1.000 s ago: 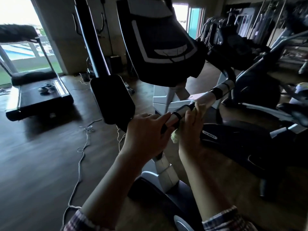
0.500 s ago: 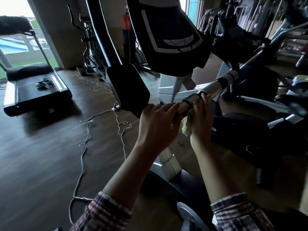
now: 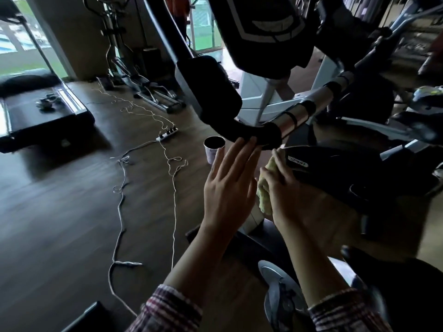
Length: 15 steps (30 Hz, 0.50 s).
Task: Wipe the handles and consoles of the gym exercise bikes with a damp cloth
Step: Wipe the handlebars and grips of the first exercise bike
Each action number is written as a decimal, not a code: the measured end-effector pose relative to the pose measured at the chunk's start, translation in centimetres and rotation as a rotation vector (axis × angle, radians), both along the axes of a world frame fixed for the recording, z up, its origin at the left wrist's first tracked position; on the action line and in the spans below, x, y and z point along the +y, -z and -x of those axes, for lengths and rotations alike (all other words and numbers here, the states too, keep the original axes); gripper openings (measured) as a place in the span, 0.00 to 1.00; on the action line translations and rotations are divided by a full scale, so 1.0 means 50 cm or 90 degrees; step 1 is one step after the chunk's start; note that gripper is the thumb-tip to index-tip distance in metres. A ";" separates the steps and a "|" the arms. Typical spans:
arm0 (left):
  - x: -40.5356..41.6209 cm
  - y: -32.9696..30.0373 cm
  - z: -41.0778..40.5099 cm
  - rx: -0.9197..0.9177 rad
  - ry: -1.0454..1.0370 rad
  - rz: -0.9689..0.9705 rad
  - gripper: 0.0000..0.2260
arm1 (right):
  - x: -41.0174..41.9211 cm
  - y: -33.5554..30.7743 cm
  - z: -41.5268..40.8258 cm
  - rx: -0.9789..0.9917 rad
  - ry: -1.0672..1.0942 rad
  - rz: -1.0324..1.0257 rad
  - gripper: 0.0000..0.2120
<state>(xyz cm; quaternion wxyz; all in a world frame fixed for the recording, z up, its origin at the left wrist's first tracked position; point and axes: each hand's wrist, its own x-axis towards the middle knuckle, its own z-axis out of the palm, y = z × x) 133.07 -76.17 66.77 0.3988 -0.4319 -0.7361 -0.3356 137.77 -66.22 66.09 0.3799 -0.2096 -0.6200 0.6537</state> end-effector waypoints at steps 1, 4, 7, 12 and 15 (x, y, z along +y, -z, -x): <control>-0.017 0.017 0.003 -0.017 -0.009 0.005 0.17 | -0.015 0.013 0.004 -0.012 -0.014 -0.009 0.19; -0.072 0.074 0.030 -0.129 -0.079 0.066 0.19 | -0.057 0.057 0.024 -0.074 -0.035 -0.061 0.20; -0.133 0.126 0.064 -0.267 -0.163 0.168 0.22 | -0.101 0.116 0.064 -0.124 -0.079 -0.010 0.21; -0.228 0.182 0.113 -0.454 -0.264 0.289 0.23 | -0.184 0.162 0.115 -0.183 -0.183 0.014 0.21; -0.262 0.202 0.149 -0.519 -0.315 0.320 0.22 | -0.222 0.186 0.154 -0.254 -0.228 -0.028 0.23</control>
